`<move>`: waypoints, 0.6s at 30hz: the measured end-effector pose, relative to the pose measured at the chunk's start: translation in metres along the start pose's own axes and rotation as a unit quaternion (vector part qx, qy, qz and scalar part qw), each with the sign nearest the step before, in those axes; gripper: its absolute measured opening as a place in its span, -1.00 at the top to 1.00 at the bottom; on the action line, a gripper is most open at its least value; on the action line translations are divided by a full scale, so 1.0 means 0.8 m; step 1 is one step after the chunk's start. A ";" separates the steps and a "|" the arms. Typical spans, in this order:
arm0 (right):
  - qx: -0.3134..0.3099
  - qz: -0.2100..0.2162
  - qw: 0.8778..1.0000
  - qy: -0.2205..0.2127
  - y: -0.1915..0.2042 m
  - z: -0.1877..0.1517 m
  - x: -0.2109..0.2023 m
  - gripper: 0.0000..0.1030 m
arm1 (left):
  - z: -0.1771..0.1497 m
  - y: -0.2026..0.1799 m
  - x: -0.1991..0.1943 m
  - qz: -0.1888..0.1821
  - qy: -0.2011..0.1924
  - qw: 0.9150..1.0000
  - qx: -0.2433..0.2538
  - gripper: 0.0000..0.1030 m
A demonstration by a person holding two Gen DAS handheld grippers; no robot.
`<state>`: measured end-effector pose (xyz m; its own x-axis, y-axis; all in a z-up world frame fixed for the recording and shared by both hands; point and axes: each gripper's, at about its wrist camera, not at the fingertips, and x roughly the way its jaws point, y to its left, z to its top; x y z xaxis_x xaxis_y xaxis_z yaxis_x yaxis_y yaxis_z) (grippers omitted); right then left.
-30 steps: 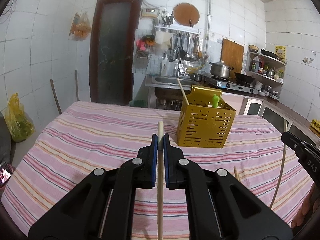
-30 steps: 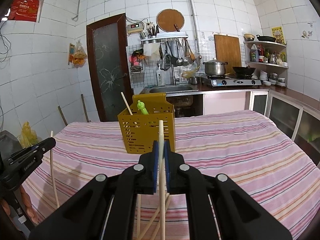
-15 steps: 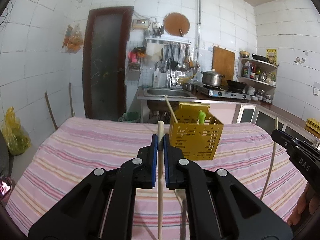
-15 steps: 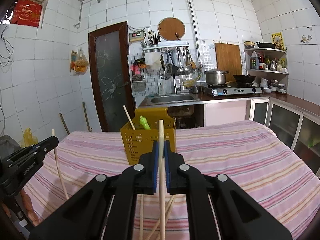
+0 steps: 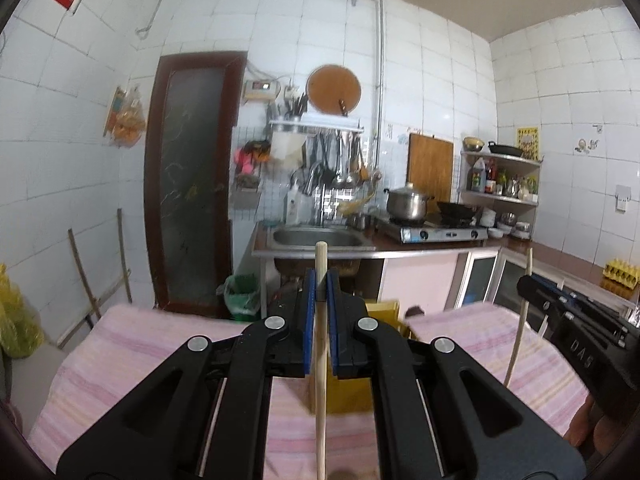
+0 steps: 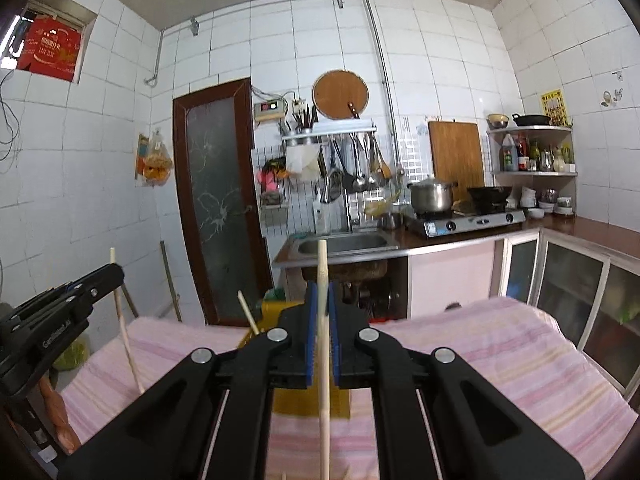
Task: Organize utensils
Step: 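Carry both held chopsticks over the yellow caddy with both tools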
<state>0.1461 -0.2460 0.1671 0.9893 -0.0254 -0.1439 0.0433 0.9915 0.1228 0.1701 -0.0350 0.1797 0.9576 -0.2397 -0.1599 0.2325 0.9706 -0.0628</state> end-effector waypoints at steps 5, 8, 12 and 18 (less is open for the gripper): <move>0.001 -0.003 1.000 -0.028 -0.001 0.040 0.038 0.88 | 0.040 -0.012 0.053 0.001 -0.024 1.000 0.001 0.91; 0.004 -0.009 0.999 -0.041 -0.004 0.061 0.066 0.88 | 0.062 -0.013 0.087 0.000 -0.034 0.999 -0.013 0.91; 0.007 -0.014 0.998 -0.057 -0.008 0.080 0.099 0.88 | 0.078 -0.016 0.123 -0.002 -0.050 0.999 -0.020 0.91; 0.001 -0.012 0.998 -0.059 -0.006 0.070 0.155 0.88 | 0.060 -0.017 0.187 -0.007 -0.048 0.998 -0.029 0.91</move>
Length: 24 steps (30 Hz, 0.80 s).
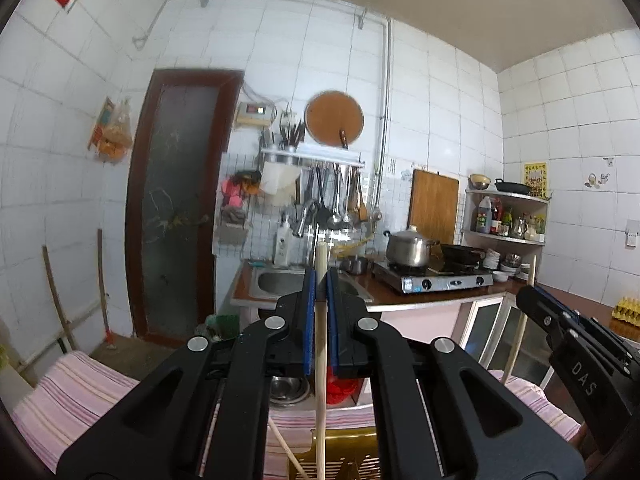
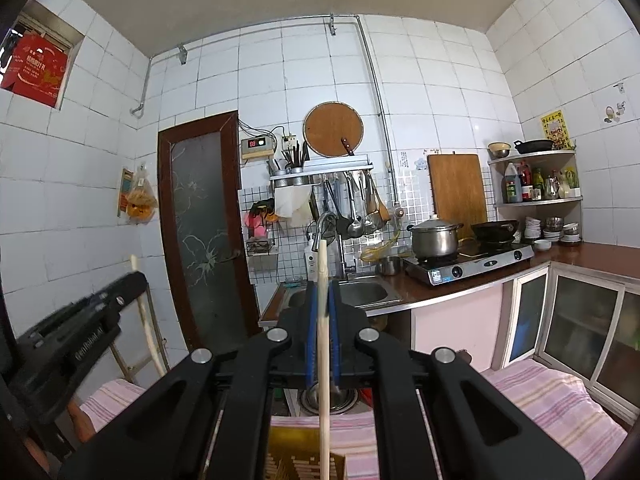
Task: Organize utensils
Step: 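Carry both held chopsticks over the yellow caddy with both tools, then lower the chopsticks into the yellow caddy and open both tools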
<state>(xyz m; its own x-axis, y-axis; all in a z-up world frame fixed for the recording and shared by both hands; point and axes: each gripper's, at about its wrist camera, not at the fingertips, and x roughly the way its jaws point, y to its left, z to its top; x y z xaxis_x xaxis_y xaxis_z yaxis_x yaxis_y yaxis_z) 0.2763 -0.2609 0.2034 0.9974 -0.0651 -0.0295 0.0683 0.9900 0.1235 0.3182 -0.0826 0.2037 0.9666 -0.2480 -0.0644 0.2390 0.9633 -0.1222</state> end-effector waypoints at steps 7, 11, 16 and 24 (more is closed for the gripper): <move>-0.016 -0.009 1.000 0.018 0.003 -0.056 0.040 0.88 | -0.060 0.011 0.041 0.015 0.029 0.999 0.020 0.91; -0.012 -0.008 0.999 0.043 -0.002 -0.082 0.052 0.88 | -0.086 0.015 0.046 0.024 0.046 0.998 0.027 0.91; -0.020 -0.001 0.997 0.070 -0.004 -0.099 0.047 0.86 | -0.098 0.022 0.043 0.039 0.074 0.996 0.035 0.90; -0.028 -0.017 0.997 0.076 -0.014 -0.063 -0.020 -0.24 | -0.057 0.047 -0.033 0.067 0.075 0.995 0.024 -0.45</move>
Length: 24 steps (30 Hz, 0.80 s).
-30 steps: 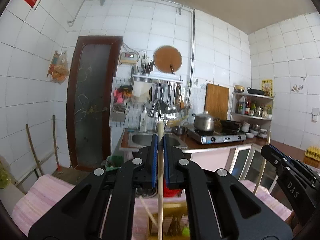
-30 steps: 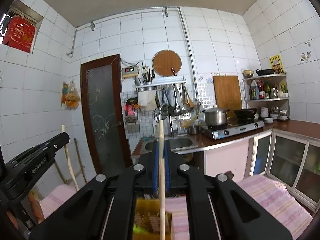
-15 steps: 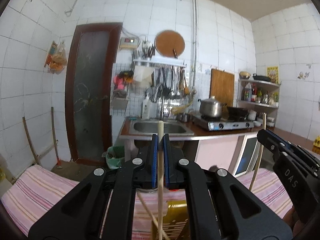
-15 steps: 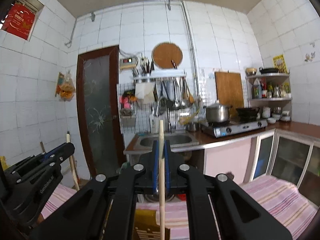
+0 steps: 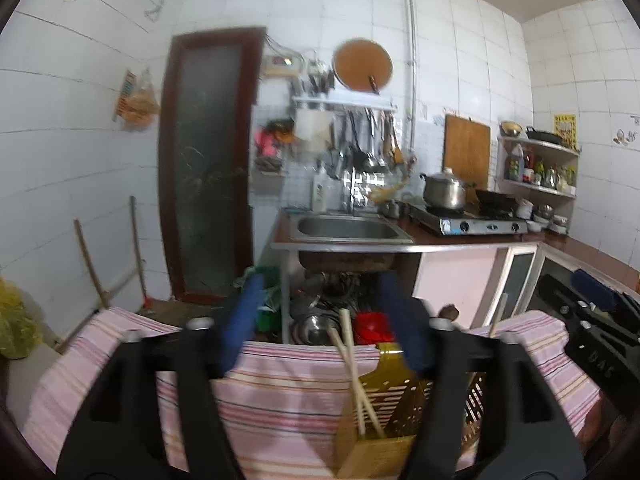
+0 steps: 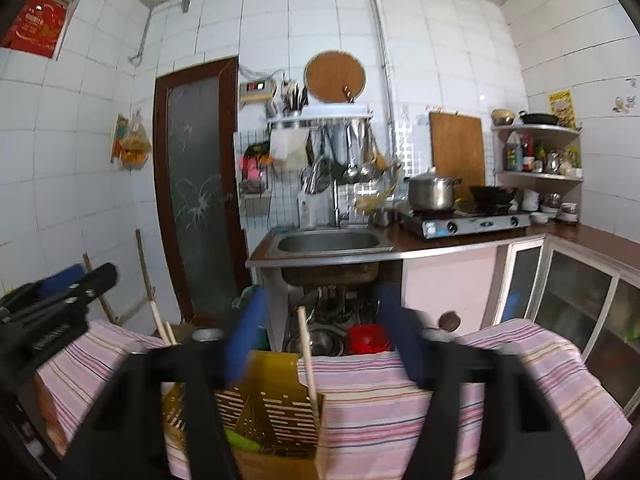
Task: Organize utensils
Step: 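Lower the chopsticks into the yellow caddy and open both tools, then move both open tools back down to the utensils on the table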
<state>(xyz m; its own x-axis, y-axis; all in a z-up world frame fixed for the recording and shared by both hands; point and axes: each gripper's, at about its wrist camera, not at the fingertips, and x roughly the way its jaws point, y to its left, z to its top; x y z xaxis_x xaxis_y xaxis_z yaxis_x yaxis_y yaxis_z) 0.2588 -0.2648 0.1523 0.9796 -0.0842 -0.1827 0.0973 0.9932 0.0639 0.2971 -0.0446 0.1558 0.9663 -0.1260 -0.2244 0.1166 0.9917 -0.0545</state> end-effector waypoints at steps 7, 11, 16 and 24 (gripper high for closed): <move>0.012 -0.010 1.000 0.025 -0.009 0.003 -0.082 -0.72 | 0.000 0.015 -0.112 0.003 -0.001 0.999 0.032 -0.90; 0.023 -0.007 0.999 0.037 -0.013 -0.011 -0.119 -0.80 | -0.017 0.022 -0.154 0.006 0.016 0.999 0.045 -0.90; 0.025 -0.002 0.999 0.048 -0.012 -0.037 -0.153 -0.83 | -0.061 0.038 -0.183 0.001 0.060 0.998 0.037 -0.90; 0.013 -0.012 0.995 0.095 -0.009 -0.105 -0.160 -0.83 | -0.129 0.054 -0.170 0.009 0.116 0.993 0.005 -0.90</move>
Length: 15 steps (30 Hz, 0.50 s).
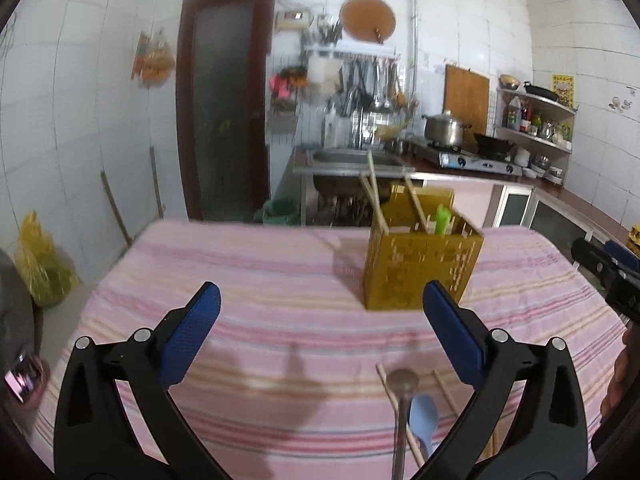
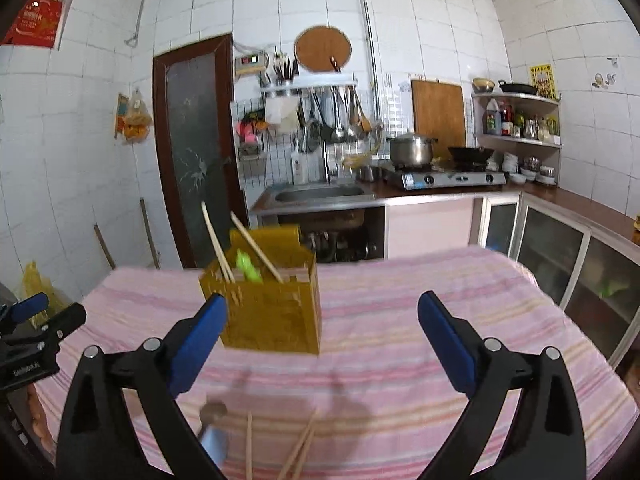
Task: Organize utensils
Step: 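Move both open tools back down to the utensils on the table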
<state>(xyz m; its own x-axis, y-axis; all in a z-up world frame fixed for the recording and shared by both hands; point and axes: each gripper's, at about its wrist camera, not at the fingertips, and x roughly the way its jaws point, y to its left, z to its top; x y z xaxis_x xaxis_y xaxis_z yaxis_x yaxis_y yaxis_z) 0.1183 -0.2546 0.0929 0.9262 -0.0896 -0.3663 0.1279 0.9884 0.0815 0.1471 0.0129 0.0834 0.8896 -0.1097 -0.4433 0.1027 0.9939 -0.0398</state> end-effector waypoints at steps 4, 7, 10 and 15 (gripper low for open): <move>-0.017 -0.026 0.999 0.038 0.000 -0.040 0.025 -0.83 | -0.033 0.004 0.028 0.003 0.035 0.999 -0.007 -0.90; -0.013 -0.034 0.997 0.063 -0.006 -0.065 0.042 -0.83 | -0.054 0.005 0.053 0.009 0.062 0.998 -0.007 -0.90; 0.002 -0.042 0.995 0.095 -0.016 -0.085 0.063 -0.83 | -0.069 0.005 0.074 0.008 0.089 0.996 -0.009 -0.90; 0.006 -0.058 0.988 0.144 -0.022 -0.107 0.086 -0.83 | -0.094 -0.001 0.107 0.011 0.132 0.991 -0.004 -0.90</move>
<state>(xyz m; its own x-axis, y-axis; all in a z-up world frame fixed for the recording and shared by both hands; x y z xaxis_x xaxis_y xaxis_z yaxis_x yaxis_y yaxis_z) 0.1497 -0.2681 -0.0132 0.7654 -0.1615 -0.6230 0.2333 0.9718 0.0347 0.1895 0.0034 -0.0215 0.7446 -0.0834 -0.6623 0.0803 0.9962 -0.0352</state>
